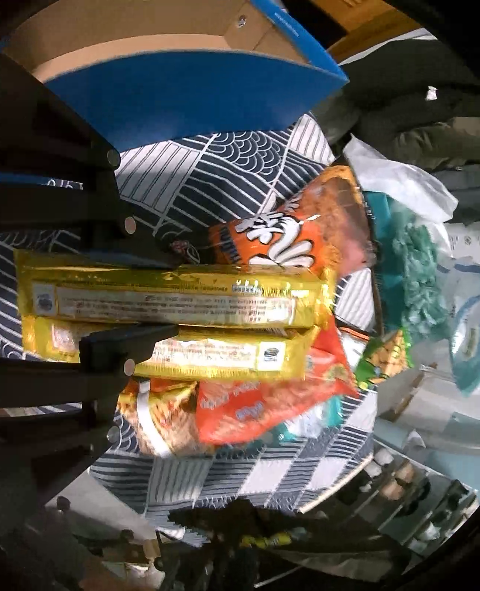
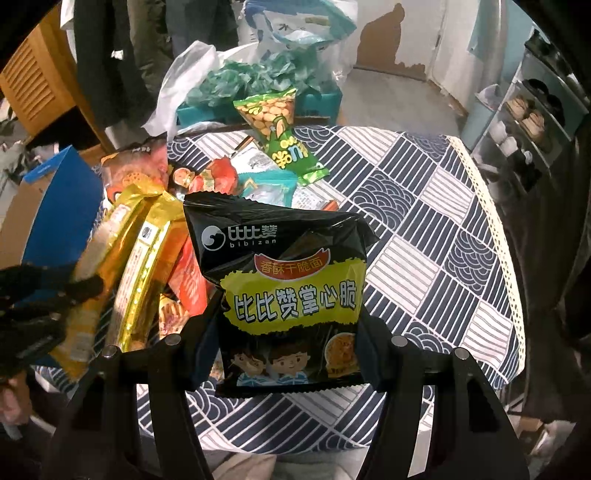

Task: Organize snacks
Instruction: 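Lift the gold wafer bar and black snack bag and carry both toward the box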

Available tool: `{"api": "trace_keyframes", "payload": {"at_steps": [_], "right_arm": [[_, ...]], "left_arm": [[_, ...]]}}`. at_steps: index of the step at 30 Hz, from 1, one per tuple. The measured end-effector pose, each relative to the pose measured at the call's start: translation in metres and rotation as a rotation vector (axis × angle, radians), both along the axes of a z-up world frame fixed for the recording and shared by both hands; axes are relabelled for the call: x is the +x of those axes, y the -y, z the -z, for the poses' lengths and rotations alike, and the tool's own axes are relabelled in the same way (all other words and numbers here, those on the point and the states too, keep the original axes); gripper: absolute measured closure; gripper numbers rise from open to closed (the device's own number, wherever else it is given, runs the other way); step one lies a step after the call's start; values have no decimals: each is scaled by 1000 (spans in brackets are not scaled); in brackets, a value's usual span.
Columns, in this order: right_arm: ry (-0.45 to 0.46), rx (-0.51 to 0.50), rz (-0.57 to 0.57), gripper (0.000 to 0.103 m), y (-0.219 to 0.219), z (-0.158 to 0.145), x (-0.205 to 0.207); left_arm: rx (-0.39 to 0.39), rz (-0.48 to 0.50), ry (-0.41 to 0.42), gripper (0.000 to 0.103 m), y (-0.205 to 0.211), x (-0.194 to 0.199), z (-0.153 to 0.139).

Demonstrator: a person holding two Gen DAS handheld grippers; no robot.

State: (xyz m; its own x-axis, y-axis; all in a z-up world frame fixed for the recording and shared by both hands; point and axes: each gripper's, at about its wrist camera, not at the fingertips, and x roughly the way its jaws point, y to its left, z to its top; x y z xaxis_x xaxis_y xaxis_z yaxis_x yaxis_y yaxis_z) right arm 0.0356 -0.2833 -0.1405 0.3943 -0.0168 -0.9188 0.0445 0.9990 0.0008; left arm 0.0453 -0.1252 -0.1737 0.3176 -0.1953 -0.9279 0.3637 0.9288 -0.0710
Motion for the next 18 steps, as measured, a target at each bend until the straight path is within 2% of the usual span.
{"api": "trace_keyframes", "payload": {"at_steps": [8,13,17,18], "right_arm": [[-7,20,12,40,6,3,0],[-14,28,11,40,6,5,0],[-13,26,6,40,4,5,2],[-13,26,5,40,3,4,3]], "left_arm": [[4,3,-6,69,7,4,10],[14,-27,-27,55,7,14,19],[1,-35,-26,55,7,18,20],[-5,-29,-29,61,7,19,20]]}}
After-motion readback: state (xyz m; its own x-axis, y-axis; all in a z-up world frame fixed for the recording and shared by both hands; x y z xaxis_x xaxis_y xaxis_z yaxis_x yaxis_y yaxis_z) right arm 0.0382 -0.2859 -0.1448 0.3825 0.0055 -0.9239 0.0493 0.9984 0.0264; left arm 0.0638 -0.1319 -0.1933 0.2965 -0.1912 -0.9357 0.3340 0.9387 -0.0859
